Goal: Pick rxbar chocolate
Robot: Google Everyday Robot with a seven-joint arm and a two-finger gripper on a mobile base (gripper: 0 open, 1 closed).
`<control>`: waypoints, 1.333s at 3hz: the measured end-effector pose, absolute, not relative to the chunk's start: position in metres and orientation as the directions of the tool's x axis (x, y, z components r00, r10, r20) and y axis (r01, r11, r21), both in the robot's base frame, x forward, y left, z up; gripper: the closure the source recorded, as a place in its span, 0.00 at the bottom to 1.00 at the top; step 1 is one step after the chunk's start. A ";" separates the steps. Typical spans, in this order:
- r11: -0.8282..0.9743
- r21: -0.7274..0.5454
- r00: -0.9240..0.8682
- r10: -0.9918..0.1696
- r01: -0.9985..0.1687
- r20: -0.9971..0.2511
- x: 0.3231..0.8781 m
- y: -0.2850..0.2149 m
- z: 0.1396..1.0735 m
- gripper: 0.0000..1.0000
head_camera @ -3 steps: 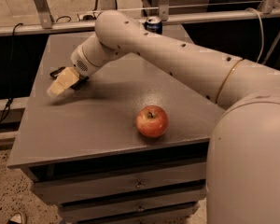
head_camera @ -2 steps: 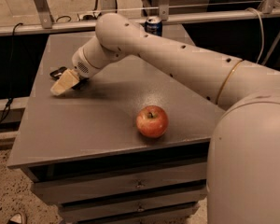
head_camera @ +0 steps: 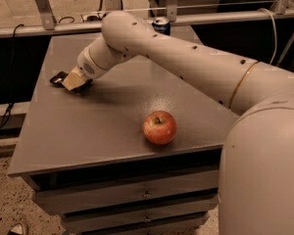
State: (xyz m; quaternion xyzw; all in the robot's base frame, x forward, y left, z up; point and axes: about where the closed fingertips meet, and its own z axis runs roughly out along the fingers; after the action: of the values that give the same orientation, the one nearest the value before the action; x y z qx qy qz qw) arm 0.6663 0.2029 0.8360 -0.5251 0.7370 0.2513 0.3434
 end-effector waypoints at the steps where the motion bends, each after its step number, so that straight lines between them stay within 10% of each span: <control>1: 0.322 -0.014 -0.195 -0.606 -0.947 -0.771 0.673 0.202 0.844 0.94; 4: 0.332 -0.154 -0.035 -0.499 -0.931 -0.866 0.739 0.167 0.919 1.00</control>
Offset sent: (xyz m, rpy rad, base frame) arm 0.0422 -0.0093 0.0477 -0.0095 -0.1318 0.0088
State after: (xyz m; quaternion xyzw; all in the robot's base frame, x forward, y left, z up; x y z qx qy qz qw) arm 0.7392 0.1675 0.9185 -0.5266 0.6787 0.2381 0.4531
